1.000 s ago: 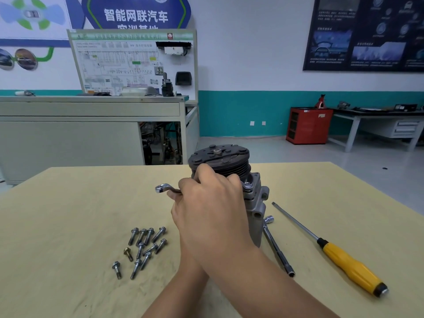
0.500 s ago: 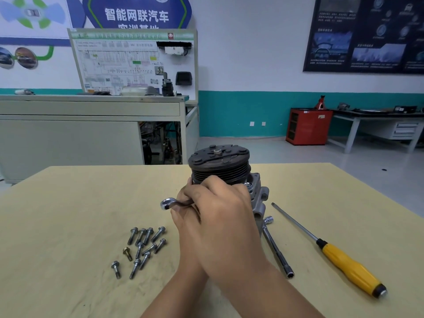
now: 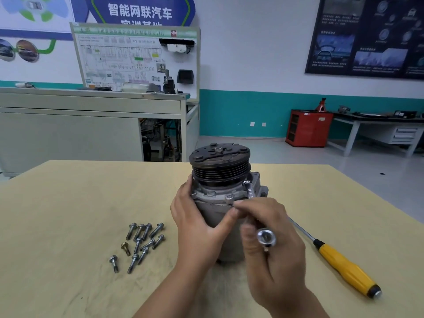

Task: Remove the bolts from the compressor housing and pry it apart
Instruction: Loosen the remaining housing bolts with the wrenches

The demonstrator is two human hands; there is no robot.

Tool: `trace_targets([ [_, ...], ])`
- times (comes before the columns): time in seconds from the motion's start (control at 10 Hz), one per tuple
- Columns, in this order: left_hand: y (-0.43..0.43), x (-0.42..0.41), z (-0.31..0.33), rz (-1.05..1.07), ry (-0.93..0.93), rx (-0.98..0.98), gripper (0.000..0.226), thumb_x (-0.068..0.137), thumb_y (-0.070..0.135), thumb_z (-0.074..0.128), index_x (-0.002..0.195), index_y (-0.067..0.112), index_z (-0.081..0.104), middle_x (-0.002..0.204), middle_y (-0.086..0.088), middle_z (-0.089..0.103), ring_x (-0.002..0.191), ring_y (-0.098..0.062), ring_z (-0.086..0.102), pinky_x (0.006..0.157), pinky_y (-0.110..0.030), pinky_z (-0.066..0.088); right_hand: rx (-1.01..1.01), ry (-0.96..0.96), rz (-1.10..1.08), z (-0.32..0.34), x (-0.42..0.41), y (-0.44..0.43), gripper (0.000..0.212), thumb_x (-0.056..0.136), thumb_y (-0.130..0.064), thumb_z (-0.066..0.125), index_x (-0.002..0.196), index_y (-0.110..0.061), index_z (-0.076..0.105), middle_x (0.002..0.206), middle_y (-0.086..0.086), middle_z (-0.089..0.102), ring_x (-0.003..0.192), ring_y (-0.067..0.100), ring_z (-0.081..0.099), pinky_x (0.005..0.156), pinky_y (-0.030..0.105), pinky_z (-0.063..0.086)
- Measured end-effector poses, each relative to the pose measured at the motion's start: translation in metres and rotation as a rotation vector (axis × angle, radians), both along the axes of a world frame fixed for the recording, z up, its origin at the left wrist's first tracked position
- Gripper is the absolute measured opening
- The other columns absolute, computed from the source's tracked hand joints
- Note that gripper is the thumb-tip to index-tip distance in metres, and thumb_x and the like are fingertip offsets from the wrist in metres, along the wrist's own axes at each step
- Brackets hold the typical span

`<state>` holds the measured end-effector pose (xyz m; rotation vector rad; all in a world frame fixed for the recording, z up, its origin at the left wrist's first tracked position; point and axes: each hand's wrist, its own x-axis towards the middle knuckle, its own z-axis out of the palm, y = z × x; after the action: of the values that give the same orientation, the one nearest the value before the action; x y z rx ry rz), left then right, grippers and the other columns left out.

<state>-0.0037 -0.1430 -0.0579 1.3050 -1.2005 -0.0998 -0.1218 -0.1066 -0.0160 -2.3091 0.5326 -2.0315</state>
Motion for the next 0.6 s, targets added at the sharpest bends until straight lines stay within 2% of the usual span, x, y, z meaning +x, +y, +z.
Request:
trace_targets([
  [0.1,0.003,-0.002,-0.001,-0.022,0.012,-0.012,0.1,0.062,0.07,0.057,0.146,0.026,0.026,0.147,0.001,0.034,0.129,0.01,0.018,0.101,0.004,0.011,0.086,-0.108,0.033,0.004,-0.009,0.0,0.033,0.101,-0.042,0.034,0.117,-0.021,0.053,0.103,-0.01,0.058,0.084,0.016,0.06,0.075,0.026,0.047],
  [0.2,0.005,-0.003,0.003,-0.032,0.025,-0.021,0.084,0.061,0.07,0.056,0.135,0.05,0.022,0.137,0.013,0.034,0.124,0.009,0.02,0.096,0.006,0.008,0.074,-0.167,-0.006,0.003,-0.021,-0.01,0.036,0.101,-0.042,0.031,0.115,-0.019,0.056,0.107,-0.006,0.053,0.084,0.013,0.057,0.076,0.02,0.043],
  [0.3,0.005,-0.003,0.004,-0.037,0.012,-0.024,0.08,0.06,0.071,0.055,0.129,0.054,0.019,0.133,0.021,0.029,0.125,0.004,0.019,0.1,-0.004,0.013,0.14,-0.264,-0.045,0.008,-0.035,-0.021,0.035,0.1,-0.046,0.03,0.111,-0.024,0.055,0.101,-0.006,0.048,0.081,0.007,0.05,0.075,0.017,0.041],
  [0.4,0.005,-0.002,0.003,-0.04,0.002,-0.021,0.081,0.06,0.072,0.054,0.13,0.054,0.018,0.133,0.022,0.028,0.126,0.003,0.019,0.105,-0.02,0.018,0.326,-0.418,0.102,0.016,-0.039,-0.03,0.03,0.094,-0.055,0.038,0.09,-0.037,0.061,0.092,-0.012,0.055,0.074,0.009,0.051,0.073,0.018,0.044],
  [0.5,0.006,-0.002,0.003,-0.052,0.018,-0.021,0.08,0.06,0.072,0.055,0.129,0.056,0.018,0.128,0.029,0.028,0.127,0.004,0.018,0.102,-0.011,0.016,0.561,-0.624,0.415,0.026,-0.044,-0.044,0.03,0.095,-0.037,0.039,0.078,-0.026,0.061,0.077,-0.01,0.06,0.061,0.01,0.054,0.065,0.02,0.048],
  [0.6,0.006,-0.003,0.004,-0.053,0.023,-0.019,0.08,0.06,0.072,0.055,0.128,0.057,0.017,0.128,0.041,0.019,0.126,0.006,0.017,0.095,0.003,0.011,0.701,-0.717,0.567,0.038,-0.044,-0.06,0.027,0.099,-0.024,0.034,0.083,-0.012,0.053,0.068,-0.004,0.061,0.056,0.009,0.054,0.056,0.019,0.047],
])
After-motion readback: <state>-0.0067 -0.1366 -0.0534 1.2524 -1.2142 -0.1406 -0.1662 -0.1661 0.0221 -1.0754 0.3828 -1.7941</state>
